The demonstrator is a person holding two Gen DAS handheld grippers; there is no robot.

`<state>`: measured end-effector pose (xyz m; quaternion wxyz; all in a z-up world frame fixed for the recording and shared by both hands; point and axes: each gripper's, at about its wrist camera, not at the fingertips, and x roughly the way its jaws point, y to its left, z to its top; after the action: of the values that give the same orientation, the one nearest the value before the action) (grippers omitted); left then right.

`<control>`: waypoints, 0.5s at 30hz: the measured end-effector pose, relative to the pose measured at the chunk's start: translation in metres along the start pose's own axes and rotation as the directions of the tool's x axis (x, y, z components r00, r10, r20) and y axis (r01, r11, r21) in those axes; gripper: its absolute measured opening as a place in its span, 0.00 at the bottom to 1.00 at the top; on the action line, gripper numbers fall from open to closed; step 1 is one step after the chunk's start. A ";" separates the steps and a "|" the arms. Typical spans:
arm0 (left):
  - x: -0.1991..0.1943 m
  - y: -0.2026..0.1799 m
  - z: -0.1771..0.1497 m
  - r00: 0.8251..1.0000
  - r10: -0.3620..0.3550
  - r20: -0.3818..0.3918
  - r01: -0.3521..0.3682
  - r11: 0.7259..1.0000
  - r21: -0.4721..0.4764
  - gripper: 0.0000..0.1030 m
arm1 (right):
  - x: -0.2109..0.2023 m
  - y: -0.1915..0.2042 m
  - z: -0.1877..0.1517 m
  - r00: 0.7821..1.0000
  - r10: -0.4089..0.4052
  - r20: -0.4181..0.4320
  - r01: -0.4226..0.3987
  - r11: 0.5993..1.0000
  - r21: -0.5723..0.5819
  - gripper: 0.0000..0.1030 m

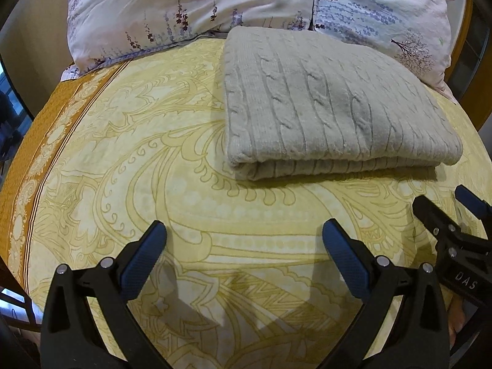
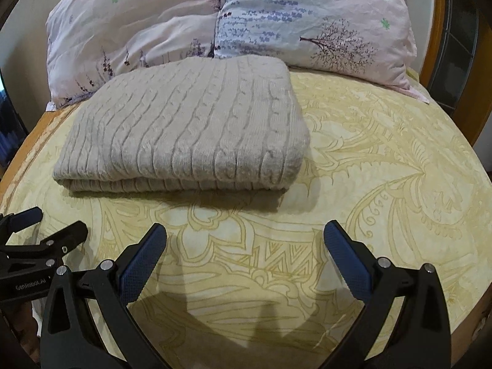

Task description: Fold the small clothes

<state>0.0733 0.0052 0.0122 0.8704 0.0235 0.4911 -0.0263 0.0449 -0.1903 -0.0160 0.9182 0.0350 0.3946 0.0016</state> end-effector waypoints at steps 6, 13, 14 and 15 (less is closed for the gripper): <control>-0.001 0.000 0.003 1.000 -0.004 -0.011 0.003 1.000 -0.006 0.98 | 0.003 0.001 -0.002 0.999 -0.020 -0.026 0.019 1.000 -0.017 0.99; -0.001 0.001 0.005 1.000 -0.005 -0.020 0.005 1.000 -0.005 0.98 | 0.002 0.000 -0.003 1.000 -0.023 -0.016 0.023 1.000 -0.015 0.99; -0.001 0.000 0.005 1.000 -0.004 -0.020 0.004 1.000 -0.006 0.98 | 0.002 -0.001 -0.003 1.000 -0.023 -0.016 0.023 1.000 -0.015 0.99; -0.001 0.000 0.005 1.000 -0.004 -0.020 0.004 1.000 -0.007 0.98 | 0.002 -0.001 -0.003 1.000 -0.022 -0.015 0.022 1.000 -0.016 0.99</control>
<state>0.0770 0.0050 0.0151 0.8654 0.0198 0.5001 -0.0259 0.0439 -0.1909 -0.0195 0.9153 0.0235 0.4020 -0.0050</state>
